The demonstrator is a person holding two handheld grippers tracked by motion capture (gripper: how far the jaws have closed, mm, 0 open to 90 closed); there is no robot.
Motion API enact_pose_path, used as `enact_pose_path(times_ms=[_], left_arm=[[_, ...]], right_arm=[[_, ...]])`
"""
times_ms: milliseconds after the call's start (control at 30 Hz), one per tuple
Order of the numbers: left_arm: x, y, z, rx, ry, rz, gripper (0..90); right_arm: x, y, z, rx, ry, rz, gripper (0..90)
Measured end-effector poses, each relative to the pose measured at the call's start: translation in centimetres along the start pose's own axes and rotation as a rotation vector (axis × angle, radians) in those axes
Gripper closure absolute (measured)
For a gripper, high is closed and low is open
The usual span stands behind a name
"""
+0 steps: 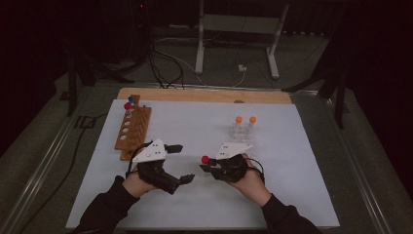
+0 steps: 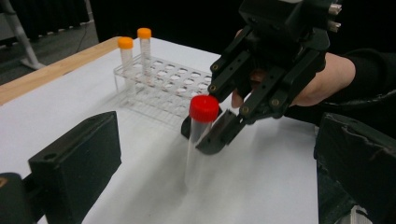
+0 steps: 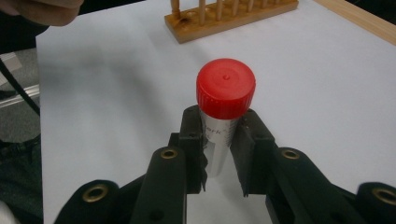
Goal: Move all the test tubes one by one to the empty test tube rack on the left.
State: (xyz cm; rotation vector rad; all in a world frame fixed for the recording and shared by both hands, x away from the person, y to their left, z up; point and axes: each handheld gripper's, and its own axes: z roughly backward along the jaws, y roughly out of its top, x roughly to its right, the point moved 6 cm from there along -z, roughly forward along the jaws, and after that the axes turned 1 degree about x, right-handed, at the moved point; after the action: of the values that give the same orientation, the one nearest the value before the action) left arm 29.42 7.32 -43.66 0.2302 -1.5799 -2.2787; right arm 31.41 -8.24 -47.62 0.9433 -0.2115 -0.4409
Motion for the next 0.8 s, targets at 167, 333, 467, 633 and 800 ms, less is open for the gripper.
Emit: enact_pose_path(times_ms=[167, 333, 467, 633, 800], left_arm=[[0.3, 0.4, -0.6, 0.000, -0.016, -0.012, 2.4], [0.5, 0.4, -1.1, 0.002, -0.031, -0.024, 8.2], [0.5, 0.3, -1.6, -0.001, -0.033, -0.030, 18.1], [0.2, 0.1, -2.1, -0.007, -0.024, -0.028, 38.6], [0.1, 0.0, -2.8, -0.015, -0.029, -0.030, 52.6]], right_arm=[[-0.2, 0.0, -0.1, -0.001, 0.011, 0.004, 74.3], [-0.5, 0.0, -0.2, -0.003, 0.021, 0.005, 74.3], [-0.6, 0.1, -0.2, 0.000, 0.027, 0.009, 74.3], [-0.9, 0.1, -0.1, -0.003, 0.034, 0.013, 74.3], [-1.1, 0.2, -0.1, -0.001, 0.042, 0.015, 74.3]])
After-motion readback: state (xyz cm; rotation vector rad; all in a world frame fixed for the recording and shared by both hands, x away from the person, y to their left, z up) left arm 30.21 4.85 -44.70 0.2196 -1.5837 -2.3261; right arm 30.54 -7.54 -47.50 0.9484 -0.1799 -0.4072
